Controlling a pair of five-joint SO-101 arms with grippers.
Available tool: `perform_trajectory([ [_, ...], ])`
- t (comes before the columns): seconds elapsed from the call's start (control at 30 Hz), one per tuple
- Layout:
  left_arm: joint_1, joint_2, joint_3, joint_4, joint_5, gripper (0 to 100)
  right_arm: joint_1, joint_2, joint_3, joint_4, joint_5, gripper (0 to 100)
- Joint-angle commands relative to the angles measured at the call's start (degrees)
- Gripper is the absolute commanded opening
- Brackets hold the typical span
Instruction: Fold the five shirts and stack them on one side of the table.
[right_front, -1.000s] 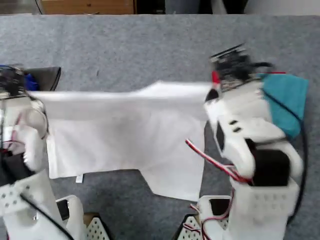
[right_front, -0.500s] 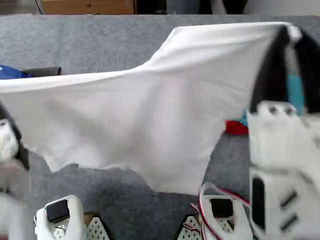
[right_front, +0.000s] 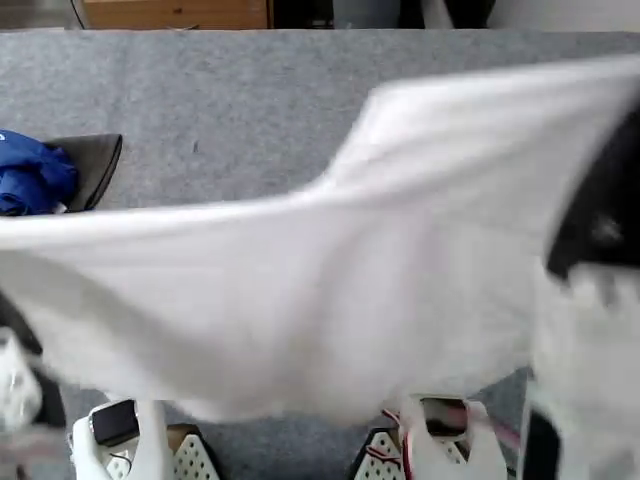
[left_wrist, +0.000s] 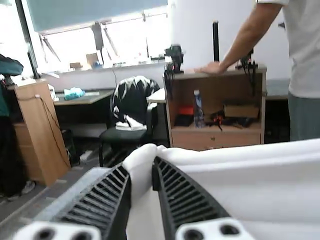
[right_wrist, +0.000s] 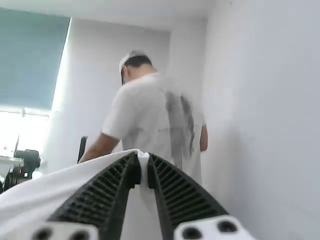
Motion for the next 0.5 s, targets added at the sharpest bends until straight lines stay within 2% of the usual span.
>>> perform_trajectory([
  [0.0, 0.0, 1.1, 16.8, -8.3, 0.4, 3, 0.4, 6.3, 7.8, -1.2, -0.2, 1.4],
  [0.1, 0.0, 1.1, 37.1, -26.1, 0.4, 3, 0.3, 11.3, 16.9, -6.9, -0.3, 1.4],
  [0.2, 0.3, 3.0, 57.1, -52.7, 0.4, 3, -1.1, 17.4, 25.5, -16.1, -0.1, 1.4],
  [0.27, 2.1, 6.8, 65.5, -69.7, 0.0, 3, -2.7, 22.5, 29.5, -22.0, -0.1, 1.4],
  [0.3, 2.8, 9.7, 67.5, -75.8, 0.0, 3, -3.3, 25.3, 30.5, -24.3, -0.1, 1.4],
  [0.37, 4.0, 16.3, 66.9, -81.6, 0.0, 3, -4.5, 31.1, 29.9, -27.1, -0.1, 1.4],
  [0.47, 4.4, 26.8, 58.9, -79.9, 0.0, 3, -4.7, 38.5, 24.3, -26.4, -0.3, 1.4],
])
